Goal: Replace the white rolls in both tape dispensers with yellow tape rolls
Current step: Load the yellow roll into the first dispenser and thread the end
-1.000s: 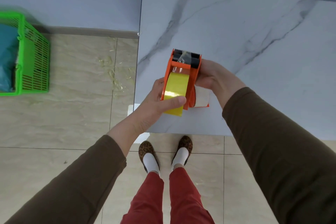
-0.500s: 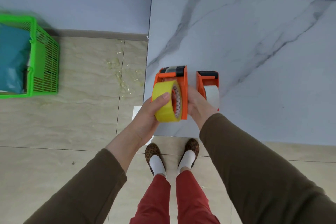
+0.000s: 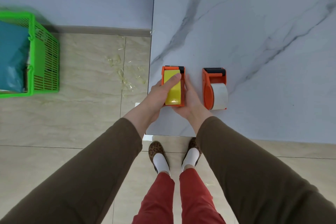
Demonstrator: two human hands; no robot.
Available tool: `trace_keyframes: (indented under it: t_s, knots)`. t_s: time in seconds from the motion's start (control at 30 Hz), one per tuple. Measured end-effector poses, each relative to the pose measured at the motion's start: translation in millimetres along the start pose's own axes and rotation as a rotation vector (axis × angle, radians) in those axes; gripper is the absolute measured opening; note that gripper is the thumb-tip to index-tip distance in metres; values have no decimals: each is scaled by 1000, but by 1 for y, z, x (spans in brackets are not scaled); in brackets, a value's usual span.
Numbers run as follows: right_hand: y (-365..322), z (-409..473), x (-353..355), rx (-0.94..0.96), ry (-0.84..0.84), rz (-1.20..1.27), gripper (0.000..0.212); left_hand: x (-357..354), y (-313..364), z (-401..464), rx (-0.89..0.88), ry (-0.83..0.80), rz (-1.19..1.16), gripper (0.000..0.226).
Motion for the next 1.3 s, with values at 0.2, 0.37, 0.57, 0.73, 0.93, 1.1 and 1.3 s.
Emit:
trace_keyframes:
  t_s: [0.2,0.37,0.57,0.73,0.93,1.1,1.3]
  knots:
    - [-10,-3,18,-13,265,-181,67,-3,-9,14,16,4,37,76]
    - [-17,-29,49,47,555,-604,43,-4,-22,5,2,36,83,73]
    - [-6,-64,31,237,480,-623,50,3,-41,14,11,97,103,95]
    - [10,-75,21,174,370,-614,45,-6,-28,5,-6,26,66,71]
    - [8,-77,18,175,305,-656,46,1,-30,-1,-8,92,107,54]
    - [-5,-80,14,237,299,-732,45,5,-22,-9,-27,152,122,70]
    - [-32,-104,2,436,328,-808,42,7,-6,-21,-94,260,185,82]
Point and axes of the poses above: each hand's wrist, its own z-axis towards the middle knuckle, its own x-axis out of the back of the hand, y = z × x, the point moved 9 cm from there along z, towards the middle knuckle, and after that the axes turned 6 degrees about -x, right-handed, at the moved point
